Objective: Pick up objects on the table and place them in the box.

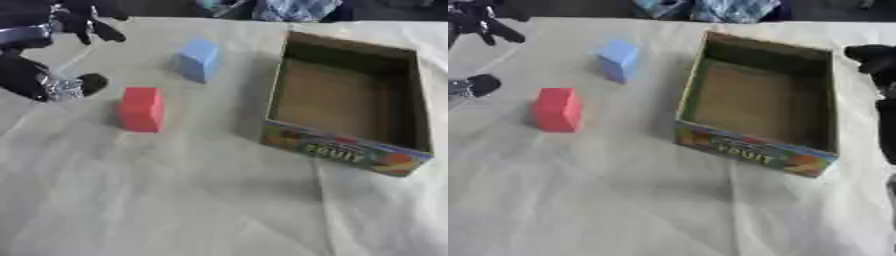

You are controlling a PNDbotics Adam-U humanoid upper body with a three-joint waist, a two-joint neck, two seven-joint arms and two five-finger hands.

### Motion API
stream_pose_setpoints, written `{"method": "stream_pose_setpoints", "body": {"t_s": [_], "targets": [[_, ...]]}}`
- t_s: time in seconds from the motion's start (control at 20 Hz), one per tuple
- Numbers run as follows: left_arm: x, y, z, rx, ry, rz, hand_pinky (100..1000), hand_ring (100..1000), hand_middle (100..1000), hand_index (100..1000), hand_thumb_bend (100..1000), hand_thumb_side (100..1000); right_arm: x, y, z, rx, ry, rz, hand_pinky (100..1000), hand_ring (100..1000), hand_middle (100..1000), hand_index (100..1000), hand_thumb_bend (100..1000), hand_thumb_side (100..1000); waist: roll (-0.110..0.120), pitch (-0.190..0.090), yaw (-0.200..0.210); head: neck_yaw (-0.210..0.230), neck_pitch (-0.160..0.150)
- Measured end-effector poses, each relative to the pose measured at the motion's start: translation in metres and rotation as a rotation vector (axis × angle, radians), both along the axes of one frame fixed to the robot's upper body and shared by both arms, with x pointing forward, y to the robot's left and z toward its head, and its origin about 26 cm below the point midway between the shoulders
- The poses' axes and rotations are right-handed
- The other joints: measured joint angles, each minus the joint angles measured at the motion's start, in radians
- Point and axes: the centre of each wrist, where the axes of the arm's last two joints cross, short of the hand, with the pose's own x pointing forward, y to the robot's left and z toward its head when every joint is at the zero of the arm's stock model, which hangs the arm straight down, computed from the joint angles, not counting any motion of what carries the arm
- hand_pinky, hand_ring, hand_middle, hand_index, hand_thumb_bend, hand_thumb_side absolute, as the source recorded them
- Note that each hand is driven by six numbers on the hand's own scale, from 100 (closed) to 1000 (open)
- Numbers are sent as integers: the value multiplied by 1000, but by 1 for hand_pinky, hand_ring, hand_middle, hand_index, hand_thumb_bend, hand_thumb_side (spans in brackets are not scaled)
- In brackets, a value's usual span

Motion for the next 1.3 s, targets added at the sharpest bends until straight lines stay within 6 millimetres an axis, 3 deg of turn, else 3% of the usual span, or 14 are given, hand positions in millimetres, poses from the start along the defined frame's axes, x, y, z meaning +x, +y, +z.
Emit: {"method": "stream_pose_setpoints", "body": {"t_s": [0.4, 1.15, 1.3], "targets": [[-3, 1, 2, -10, 5, 0, 719, 841, 1000, 922, 268, 815, 0, 0, 0, 3, -3, -1, 835, 742, 559, 885, 471, 955, 0, 3, 0, -31, 34], [-2, 2, 1, -13, 18, 5, 719, 841, 1000, 920, 265, 822, 0, 0, 0, 5, -4, -2, 835, 742, 559, 885, 472, 957, 0, 4, -1, -41, 32], [-2, 2, 1, -12, 17, 7, 723, 845, 1000, 926, 310, 810, 0, 0, 0, 5, -4, -2, 835, 742, 559, 885, 472, 957, 0, 4, -1, -41, 25]]}}
